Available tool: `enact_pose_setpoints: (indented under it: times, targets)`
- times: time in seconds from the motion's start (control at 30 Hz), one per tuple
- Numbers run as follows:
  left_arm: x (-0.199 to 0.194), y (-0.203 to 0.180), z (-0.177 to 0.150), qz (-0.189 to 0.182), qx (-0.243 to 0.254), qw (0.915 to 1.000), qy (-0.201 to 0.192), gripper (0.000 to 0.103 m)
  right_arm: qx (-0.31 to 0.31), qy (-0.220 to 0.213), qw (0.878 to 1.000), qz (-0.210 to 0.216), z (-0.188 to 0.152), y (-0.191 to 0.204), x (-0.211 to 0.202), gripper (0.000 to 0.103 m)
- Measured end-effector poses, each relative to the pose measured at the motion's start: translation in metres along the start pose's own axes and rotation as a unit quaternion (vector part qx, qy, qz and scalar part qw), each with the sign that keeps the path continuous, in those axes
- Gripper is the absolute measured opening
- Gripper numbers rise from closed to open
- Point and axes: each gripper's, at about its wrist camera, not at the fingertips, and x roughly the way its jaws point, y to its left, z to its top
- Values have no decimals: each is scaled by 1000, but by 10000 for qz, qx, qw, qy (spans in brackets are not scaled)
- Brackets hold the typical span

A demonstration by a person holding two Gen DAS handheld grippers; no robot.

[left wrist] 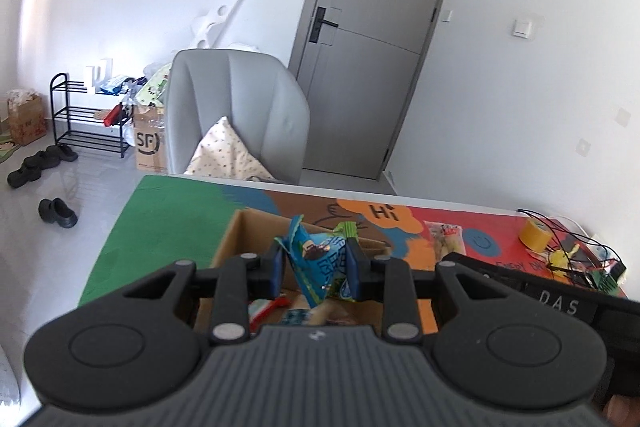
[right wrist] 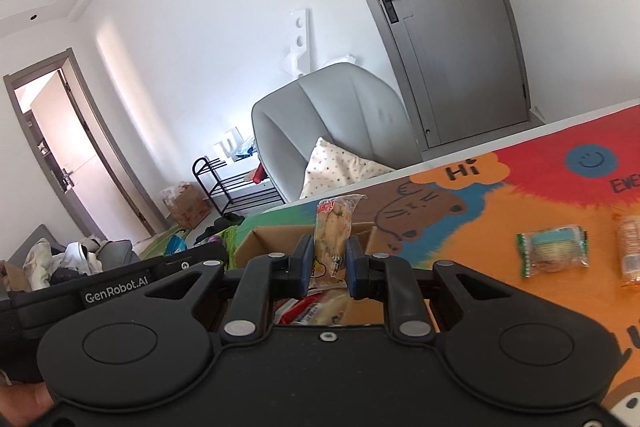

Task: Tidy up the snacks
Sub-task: 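Carry the blue wrapper with the left tool while the right tool carries the cookie pack to the box, then open the left tool over the box while the right tool releases the cookie pack inside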

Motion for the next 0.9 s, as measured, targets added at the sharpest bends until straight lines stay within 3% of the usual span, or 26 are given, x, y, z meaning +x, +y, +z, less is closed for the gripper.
enact_pose_setpoints:
  times: [0.33,0.43,0.57,0.73,0.8,0.83,0.87,0.9]
  targets:
    - [24,26,14,50,-217,9996,184,30,-91,154,9998,58,7,19,28,19]
    - [29,31,19,62,-275,9993,258,33,-117,213,9997,74,12,24,35,19]
    - [25,41,26,95,-354,9992,160,45,-197,228,9994,155,20,34,42,19]
    - [15,60,31,266,-487,9984,94,48,-250,348,9985,329,21,49,57,19]
    - [11,68,32,367,-523,9979,80,49,-232,421,9976,496,22,53,63,24]
    - [9,71,32,416,-539,9976,82,50,-204,443,9972,561,22,54,64,35]
    - [8,74,33,459,-561,9973,82,53,-170,456,9969,623,23,55,65,52]
    - [6,76,33,502,-581,9970,70,55,-142,413,9970,633,24,55,64,59]
